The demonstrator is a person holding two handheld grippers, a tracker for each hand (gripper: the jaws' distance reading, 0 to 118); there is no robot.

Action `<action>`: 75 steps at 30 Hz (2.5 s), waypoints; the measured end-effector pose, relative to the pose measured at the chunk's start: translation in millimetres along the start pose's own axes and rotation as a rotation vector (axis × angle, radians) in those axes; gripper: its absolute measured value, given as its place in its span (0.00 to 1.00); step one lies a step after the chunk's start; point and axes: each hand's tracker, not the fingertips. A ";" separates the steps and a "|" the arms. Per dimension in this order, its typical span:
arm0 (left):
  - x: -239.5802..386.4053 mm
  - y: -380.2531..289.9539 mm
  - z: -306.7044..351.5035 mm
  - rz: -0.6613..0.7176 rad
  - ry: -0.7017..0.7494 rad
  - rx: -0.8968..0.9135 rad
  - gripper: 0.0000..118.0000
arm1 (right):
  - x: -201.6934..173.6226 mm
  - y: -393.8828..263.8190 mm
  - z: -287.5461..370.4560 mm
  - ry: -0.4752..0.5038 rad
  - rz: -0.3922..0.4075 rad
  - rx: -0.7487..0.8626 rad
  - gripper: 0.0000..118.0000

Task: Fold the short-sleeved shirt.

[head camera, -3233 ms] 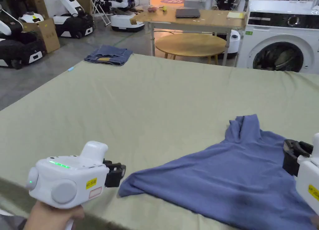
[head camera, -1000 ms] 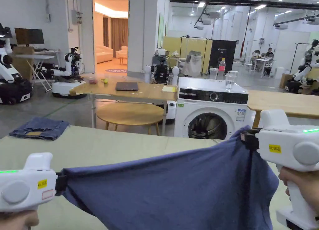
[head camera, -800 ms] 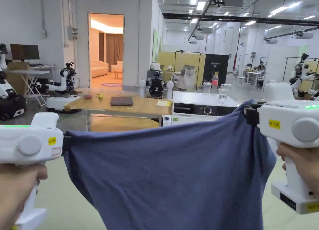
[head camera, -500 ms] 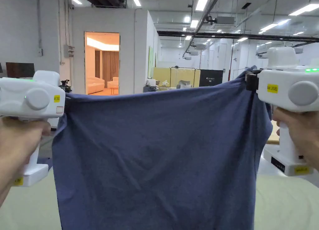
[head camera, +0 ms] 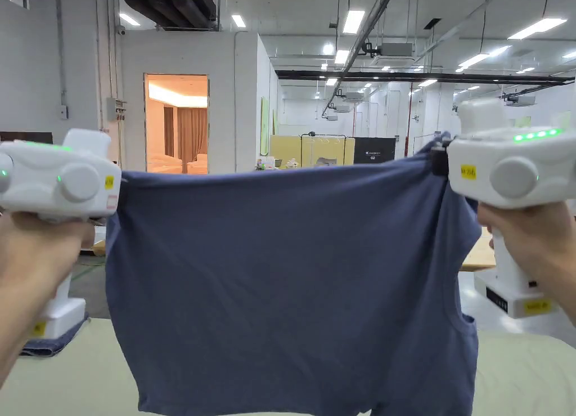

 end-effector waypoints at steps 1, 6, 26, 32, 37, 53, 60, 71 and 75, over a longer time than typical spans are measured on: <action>2.6 -9.5 -3.4 -0.012 0.018 -0.014 0.00 | -0.8 -9.9 -1.2 -0.010 0.009 -0.010 0.01; 6.0 -46.8 3.9 -0.026 -0.008 -0.044 0.00 | 4.4 -43.2 25.5 0.021 -0.011 -0.022 0.01; -6.1 -434.6 237.1 0.024 -0.123 -0.382 0.00 | -54.0 -400.5 344.5 0.041 -0.098 -0.605 0.03; 1.4 -467.9 260.9 0.047 -0.142 -0.495 0.82 | -51.6 -427.4 367.4 0.020 -0.257 -0.713 0.84; 24.4 -424.5 284.6 0.001 -0.217 -0.323 0.96 | -58.4 -367.5 380.8 0.111 -0.325 -0.527 0.90; -25.0 -449.7 303.7 0.072 -0.232 -0.455 0.00 | -98.6 -376.6 402.0 0.112 -0.199 -0.471 0.00; -34.2 -490.1 294.3 0.003 -0.330 -0.575 0.98 | -85.7 -394.5 403.6 0.084 -0.211 -0.552 0.00; -23.5 -510.1 235.4 0.083 -0.359 -0.647 0.00 | -48.8 -400.2 405.3 -0.013 -0.203 -0.616 0.00; -24.2 -496.2 248.2 0.118 -0.365 -0.620 0.00 | -37.1 -402.1 414.4 -0.032 -0.189 -0.629 0.00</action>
